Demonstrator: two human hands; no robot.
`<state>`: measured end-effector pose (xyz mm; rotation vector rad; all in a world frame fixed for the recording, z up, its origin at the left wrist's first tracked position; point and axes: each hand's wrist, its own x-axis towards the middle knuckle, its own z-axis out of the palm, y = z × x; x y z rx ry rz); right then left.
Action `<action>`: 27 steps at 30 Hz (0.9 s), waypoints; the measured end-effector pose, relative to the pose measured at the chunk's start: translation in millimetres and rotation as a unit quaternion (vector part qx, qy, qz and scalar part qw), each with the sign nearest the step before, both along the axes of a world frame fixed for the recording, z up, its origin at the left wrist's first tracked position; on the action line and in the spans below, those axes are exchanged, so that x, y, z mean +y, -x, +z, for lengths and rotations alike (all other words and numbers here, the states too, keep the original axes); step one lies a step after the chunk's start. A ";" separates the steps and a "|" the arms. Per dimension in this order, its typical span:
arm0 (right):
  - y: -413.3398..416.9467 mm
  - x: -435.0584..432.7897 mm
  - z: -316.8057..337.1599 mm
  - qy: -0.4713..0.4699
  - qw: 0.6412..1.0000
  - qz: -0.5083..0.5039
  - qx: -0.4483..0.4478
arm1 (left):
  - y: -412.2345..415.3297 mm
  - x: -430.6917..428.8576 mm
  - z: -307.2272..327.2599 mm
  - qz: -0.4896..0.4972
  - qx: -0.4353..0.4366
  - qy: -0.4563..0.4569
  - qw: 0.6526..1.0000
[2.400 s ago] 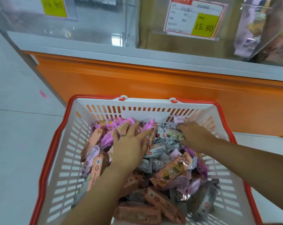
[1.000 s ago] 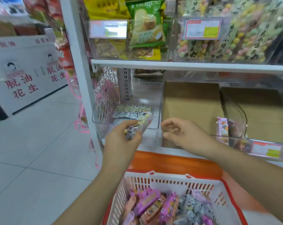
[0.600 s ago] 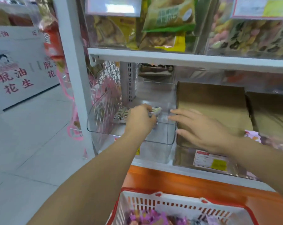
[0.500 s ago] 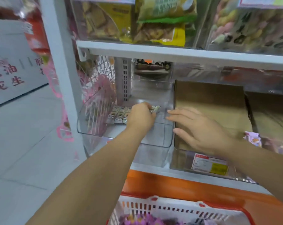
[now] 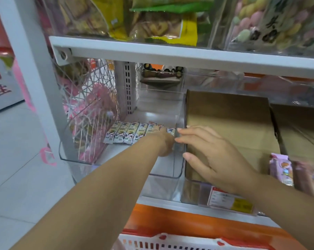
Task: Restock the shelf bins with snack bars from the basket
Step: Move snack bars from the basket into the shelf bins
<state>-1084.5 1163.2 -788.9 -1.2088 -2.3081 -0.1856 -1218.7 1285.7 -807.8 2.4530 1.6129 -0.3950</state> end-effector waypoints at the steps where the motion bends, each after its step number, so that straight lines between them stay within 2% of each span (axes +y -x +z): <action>1: -0.5 0.0 -0.5 -0.002 1.000 0.000 0.003 | 4.0 -0.7 1.3 -0.013 0.026 0.013 1.000; 5: -1.6 0.0 -2.5 -0.006 1.000 0.003 0.011 | 9.1 -5.6 7.5 -0.025 0.061 0.018 0.998; 14: -1.6 -0.7 -3.2 0.004 1.000 0.000 0.021 | 7.3 3.4 -1.4 -0.045 0.054 -0.028 0.997; 17: -0.3 -1.2 -3.5 0.002 1.000 0.002 0.022 | 16.7 1.3 -1.1 0.023 0.036 -0.024 0.999; 22: 0.6 -0.8 -3.7 0.003 1.000 0.003 0.019 | 67.6 3.1 7.9 0.131 0.151 0.033 0.979; 24: 0.4 -1.3 -3.2 0.001 1.000 0.001 0.020 | 78.4 1.8 12.5 0.131 0.137 0.048 0.981; 27: -0.6 -1.6 -3.5 -0.003 1.000 0.000 0.019 | 77.3 -0.7 15.6 0.166 0.073 0.058 0.982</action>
